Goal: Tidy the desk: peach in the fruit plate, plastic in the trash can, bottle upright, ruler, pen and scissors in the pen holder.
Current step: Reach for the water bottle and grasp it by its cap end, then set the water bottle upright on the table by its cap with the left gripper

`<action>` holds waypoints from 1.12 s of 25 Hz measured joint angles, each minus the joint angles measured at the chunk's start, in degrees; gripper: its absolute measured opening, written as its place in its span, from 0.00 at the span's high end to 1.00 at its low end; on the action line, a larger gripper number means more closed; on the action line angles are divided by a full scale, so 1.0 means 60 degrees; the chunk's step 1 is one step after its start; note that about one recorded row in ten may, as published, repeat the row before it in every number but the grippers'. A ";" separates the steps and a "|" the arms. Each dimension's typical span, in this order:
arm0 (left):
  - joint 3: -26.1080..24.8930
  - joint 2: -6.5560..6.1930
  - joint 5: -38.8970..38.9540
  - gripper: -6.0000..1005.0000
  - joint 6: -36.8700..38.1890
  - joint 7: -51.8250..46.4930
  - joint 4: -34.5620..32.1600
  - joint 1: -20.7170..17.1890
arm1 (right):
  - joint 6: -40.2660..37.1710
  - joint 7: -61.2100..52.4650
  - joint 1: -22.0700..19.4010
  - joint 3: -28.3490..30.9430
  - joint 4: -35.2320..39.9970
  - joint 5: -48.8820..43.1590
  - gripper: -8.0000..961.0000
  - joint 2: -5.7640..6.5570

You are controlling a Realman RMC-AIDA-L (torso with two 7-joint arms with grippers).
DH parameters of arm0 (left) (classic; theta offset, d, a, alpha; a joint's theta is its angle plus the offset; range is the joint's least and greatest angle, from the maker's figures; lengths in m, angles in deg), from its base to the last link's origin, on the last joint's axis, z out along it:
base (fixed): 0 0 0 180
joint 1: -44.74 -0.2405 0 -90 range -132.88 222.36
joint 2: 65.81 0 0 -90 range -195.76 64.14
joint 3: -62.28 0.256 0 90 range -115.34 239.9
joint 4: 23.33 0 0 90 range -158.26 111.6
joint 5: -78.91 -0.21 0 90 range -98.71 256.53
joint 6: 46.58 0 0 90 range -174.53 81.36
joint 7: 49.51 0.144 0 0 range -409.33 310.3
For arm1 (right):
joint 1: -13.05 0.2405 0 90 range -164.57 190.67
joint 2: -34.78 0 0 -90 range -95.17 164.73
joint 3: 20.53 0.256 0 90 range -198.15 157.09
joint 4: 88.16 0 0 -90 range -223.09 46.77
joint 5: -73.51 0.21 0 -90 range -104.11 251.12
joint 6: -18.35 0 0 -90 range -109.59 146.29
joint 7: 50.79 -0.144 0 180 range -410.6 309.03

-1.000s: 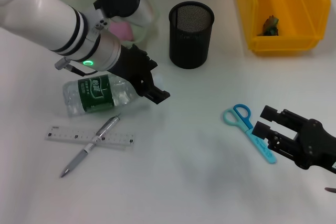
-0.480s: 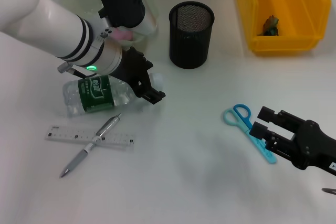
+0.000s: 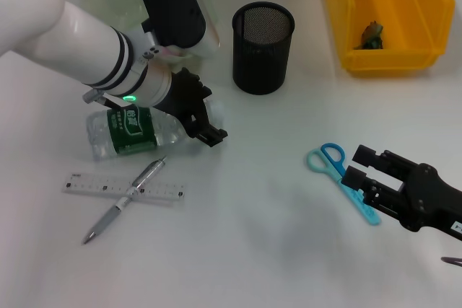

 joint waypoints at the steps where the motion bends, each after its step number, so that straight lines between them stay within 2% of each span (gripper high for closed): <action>1: 0.0000 0.0000 0.0000 0.16 0.0000 0.0000 0.0000 0.0000 | 0.0013 -0.0001 -0.0001 0.0001 0.0001 0.0000 0.36 0.0000; 8: 0.0212 0.0000 -0.0015 0.19 -0.0109 0.0015 0.0056 0.0000 | 0.0091 -0.0004 0.0021 0.0000 -0.0018 0.0000 0.36 0.0000; 18: 0.0214 0.0000 -0.0032 0.46 -0.0166 0.0021 0.0007 -0.0001 | 0.0120 -0.0002 0.0126 0.0000 -0.0154 0.0000 0.36 0.0000; 21: 0.0148 -0.0005 -0.0024 0.56 -0.0050 -0.0132 -0.0328 -0.0061 | 0.0121 -0.0001 0.0127 0.0018 -0.0154 0.0000 0.36 0.0000; 25: 0.0135 -0.0015 -0.0015 0.56 0.0020 -0.0196 -0.0550 -0.0131 | 0.0122 -0.0001 0.0147 0.0040 -0.0154 0.0000 0.36 0.0000; 26: 0.0111 -0.0068 -0.0025 0.56 0.0459 -0.0520 -0.1647 -0.0515 | 0.0121 0.0000 0.0182 0.0044 -0.0154 0.0000 0.36 0.0001; 28: 0.0100 -0.0076 -0.0029 0.56 0.0592 -0.0577 -0.1962 -0.0627 | 0.0122 -0.0001 0.0199 0.0042 -0.0154 0.0000 0.36 0.0000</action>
